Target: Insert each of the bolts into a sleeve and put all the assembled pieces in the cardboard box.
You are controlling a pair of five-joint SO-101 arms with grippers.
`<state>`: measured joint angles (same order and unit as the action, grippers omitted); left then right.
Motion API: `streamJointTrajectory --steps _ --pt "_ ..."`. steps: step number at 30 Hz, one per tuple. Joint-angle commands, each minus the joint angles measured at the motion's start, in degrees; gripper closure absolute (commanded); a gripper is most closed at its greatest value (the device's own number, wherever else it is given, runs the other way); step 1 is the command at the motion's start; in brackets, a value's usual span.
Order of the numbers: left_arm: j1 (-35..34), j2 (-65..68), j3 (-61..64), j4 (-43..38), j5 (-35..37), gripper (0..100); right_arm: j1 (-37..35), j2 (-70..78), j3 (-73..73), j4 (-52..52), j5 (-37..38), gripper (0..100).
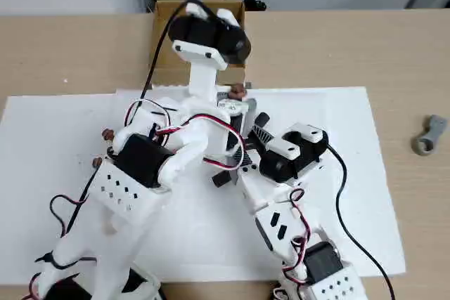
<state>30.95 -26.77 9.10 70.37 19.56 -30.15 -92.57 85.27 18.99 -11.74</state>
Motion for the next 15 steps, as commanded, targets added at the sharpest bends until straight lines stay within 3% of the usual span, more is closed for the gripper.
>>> streamJointTrajectory --steps 1,11,15 --pt "0.09 -0.44 -5.14 4.22 -0.09 84 -0.40 -0.66 -5.71 -1.10 0.35 99.5" --pt "-0.09 -0.88 -17.45 18.02 -0.35 81 1.63 -0.48 -9.93 -1.01 0.35 99.5" --pt "-5.89 -0.88 -25.54 21.54 -1.23 82 3.74 0.75 -13.01 -1.01 0.44 99.5"
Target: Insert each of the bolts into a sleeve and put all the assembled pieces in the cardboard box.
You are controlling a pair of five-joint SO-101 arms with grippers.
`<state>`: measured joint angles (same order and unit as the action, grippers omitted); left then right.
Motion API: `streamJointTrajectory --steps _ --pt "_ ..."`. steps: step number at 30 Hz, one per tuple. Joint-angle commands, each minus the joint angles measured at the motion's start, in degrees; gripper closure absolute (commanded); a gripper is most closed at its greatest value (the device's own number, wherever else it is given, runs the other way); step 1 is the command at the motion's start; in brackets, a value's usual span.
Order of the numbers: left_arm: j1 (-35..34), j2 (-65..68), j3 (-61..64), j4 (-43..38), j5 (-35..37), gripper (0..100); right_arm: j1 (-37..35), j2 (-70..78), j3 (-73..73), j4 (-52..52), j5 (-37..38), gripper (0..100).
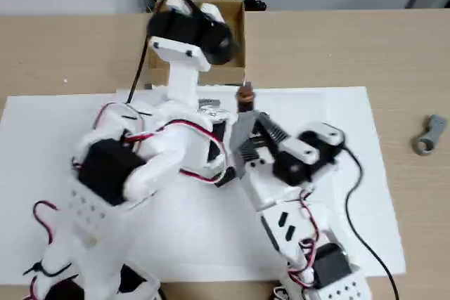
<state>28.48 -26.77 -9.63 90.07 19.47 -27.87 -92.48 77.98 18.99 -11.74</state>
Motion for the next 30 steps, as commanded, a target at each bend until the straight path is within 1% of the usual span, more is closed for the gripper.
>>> streamJointTrajectory --steps 1,4,9,11,14,16,19,24,30 --pt "-5.36 -0.88 -8.92 2.90 -2.55 82 1.80 1.98 -7.12 -1.01 0.44 99.5" --pt "-10.64 -0.88 -13.23 5.89 -7.56 85 2.59 7.60 -13.10 -1.89 0.44 99.5" --pt "-18.37 -0.97 -15.34 9.85 -16.79 94 2.59 20.00 -22.68 -6.29 0.44 99.5" --pt "-22.42 -1.05 -15.43 10.29 -18.02 95 2.95 25.45 -25.23 -8.75 0.53 99.5" --pt "-28.75 -3.25 -15.34 10.29 -17.93 95 3.38 34.15 -29.10 -13.32 0.53 99.5" --pt "-31.03 -5.45 -14.55 10.29 -18.29 95 3.47 40.48 -31.21 -17.19 0.62 99.5" --pt "-32.18 -9.14 -10.33 10.29 -18.29 95 3.56 50.59 -34.81 -22.11 0.62 99.5" --pt "-32.26 -18.55 1.10 10.11 -18.37 95 3.56 68.00 -43.52 -28.09 0.70 99.5" --pt "-32.26 -29.27 12.88 10.02 -18.46 95 5.58 86.73 -58.20 -29.67 0.62 99.5"
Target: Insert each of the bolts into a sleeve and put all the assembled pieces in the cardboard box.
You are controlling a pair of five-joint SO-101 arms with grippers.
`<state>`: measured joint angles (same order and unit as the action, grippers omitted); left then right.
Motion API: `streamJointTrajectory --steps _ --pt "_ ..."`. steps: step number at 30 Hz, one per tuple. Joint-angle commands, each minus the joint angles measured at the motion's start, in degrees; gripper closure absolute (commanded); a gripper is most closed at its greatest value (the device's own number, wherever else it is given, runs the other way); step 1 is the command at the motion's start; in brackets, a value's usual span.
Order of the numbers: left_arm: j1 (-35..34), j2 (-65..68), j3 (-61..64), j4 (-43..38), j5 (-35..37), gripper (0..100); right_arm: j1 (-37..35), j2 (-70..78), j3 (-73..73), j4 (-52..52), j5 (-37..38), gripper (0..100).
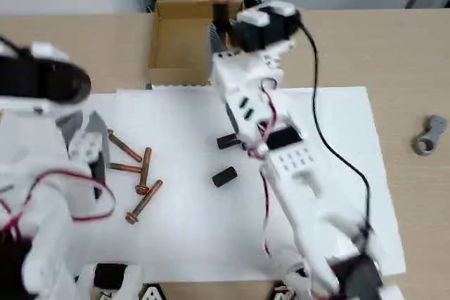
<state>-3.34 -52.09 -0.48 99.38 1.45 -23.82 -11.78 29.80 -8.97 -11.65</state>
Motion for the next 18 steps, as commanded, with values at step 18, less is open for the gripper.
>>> streamJointTrajectory --steps 18 --pt "-17.85 -10.46 20.79 0.53 -3.08 95 2.95 47.96 -42.11 -1.54 0.35 99.0"
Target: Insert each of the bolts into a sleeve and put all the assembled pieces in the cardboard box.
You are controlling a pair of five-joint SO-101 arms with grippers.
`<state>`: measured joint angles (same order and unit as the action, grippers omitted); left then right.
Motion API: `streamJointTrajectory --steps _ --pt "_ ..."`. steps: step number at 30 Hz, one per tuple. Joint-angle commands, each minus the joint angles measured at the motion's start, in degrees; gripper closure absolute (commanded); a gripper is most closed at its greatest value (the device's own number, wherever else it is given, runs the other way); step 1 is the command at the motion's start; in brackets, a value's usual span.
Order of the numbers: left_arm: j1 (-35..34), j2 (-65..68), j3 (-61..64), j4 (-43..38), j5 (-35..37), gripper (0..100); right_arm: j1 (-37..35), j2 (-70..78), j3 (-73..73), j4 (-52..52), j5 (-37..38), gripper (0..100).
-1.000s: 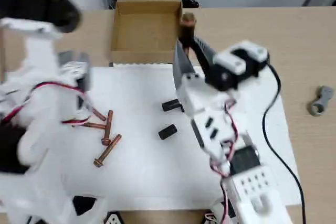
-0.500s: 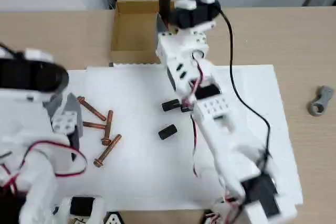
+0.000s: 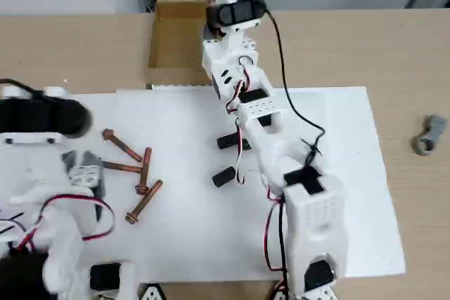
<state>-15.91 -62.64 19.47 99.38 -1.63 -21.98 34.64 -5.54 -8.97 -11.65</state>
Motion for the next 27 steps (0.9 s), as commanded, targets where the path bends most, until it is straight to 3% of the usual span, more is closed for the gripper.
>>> streamJointTrajectory --steps 1,7,13,17,27 --pt "-6.86 0.09 1.36 0.53 0.00 95 1.19 3.12 -8.18 -1.54 0.35 99.0" --pt "-11.43 0.09 2.86 0.62 0.44 95 2.07 9.63 -13.89 -1.54 0.35 98.3" --pt "-12.13 0.18 2.86 0.62 2.55 94 3.12 11.65 -14.24 -0.48 0.18 83.9" --pt "-12.22 2.20 2.86 0.44 7.82 88 3.65 10.95 -14.33 1.71 -3.25 86.1" --pt "-12.13 26.46 2.77 -5.54 20.57 86 4.00 2.95 -14.24 15.78 -4.22 86.6"
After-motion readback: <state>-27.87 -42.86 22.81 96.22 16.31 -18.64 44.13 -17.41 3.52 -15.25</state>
